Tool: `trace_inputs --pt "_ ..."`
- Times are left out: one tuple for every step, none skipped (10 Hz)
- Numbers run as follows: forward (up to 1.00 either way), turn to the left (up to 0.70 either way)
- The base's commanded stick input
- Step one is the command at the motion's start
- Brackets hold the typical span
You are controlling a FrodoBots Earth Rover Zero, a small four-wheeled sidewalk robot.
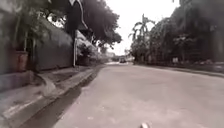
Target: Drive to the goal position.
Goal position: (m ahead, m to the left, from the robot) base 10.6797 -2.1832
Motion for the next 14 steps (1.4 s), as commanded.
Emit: trace_inputs --pt "0.7 0.0" --pt "0.7 0.0" --pt "0.7 0.0" --pt "0.7 0.0" --pt "0.7 0.0" --pt "0.7 0.0" --pt "0.7 0.0" --pt "0.7 0.0" --pt "0.7 0.0" --pt "0.7 0.0" --pt "0.7 0.0" --pt "0.7 0.0" --pt "0.7 0.0" --pt "0.7 0.0"
